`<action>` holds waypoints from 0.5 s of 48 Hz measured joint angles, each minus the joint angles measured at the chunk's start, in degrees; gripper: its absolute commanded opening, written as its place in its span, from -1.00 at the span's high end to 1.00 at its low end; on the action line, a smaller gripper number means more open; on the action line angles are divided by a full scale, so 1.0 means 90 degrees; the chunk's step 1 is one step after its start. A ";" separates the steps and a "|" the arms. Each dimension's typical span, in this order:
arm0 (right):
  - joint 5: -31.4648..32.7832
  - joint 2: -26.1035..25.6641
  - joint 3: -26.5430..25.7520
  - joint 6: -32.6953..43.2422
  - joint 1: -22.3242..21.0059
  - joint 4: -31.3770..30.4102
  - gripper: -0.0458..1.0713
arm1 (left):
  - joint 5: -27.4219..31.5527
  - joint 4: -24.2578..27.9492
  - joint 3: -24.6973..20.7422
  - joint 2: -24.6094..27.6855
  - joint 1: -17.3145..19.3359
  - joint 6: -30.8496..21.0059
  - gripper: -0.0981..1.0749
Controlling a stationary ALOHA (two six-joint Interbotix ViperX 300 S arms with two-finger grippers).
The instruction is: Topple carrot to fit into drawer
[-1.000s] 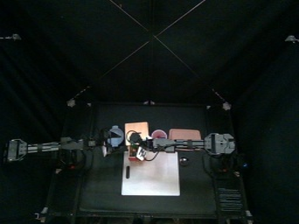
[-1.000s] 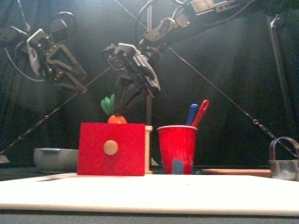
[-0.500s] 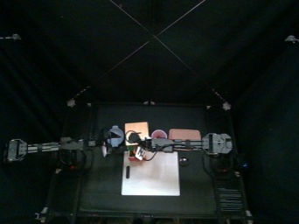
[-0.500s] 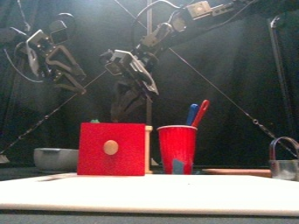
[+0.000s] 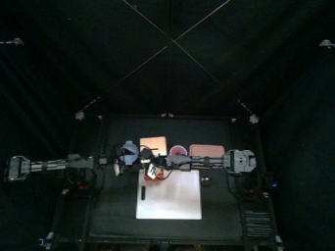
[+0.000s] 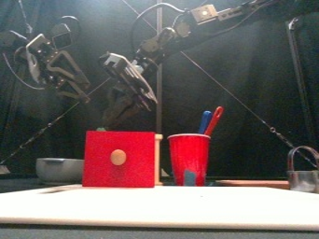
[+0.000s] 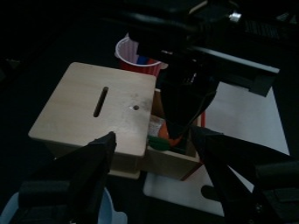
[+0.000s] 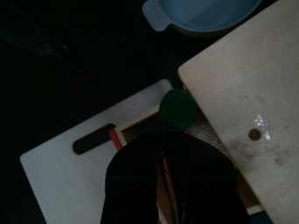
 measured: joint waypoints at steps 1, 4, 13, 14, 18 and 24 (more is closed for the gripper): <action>0.0000 0.0020 -0.0020 0.0010 -0.0010 0.0000 0.12 | 0.0000 -0.0010 0.0010 0.0000 0.0000 0.0000 -0.87; -0.0010 0.0059 -0.0049 0.0059 -0.0010 -0.0049 0.12 | 0.0000 -0.0010 0.0020 0.0000 0.0000 0.0000 -0.87; 0.0000 0.0186 -0.0078 0.0088 -0.0020 -0.0166 0.13 | 0.0000 0.0000 0.0068 0.0000 0.0000 0.0000 -0.87; 0.0010 0.0205 -0.0078 0.0088 -0.0020 -0.0166 0.13 | 0.0000 -0.0010 0.0068 0.0000 0.0000 0.0000 -0.87; 0.0039 0.0273 -0.0078 0.0098 -0.0020 -0.0176 0.13 | 0.0000 -0.0010 0.0068 0.0000 0.0000 -0.0010 -0.87; 0.0098 0.0371 -0.0078 0.0098 -0.0020 -0.0176 0.13 | 0.0000 -0.0010 0.0078 0.0010 0.0000 0.0000 -0.87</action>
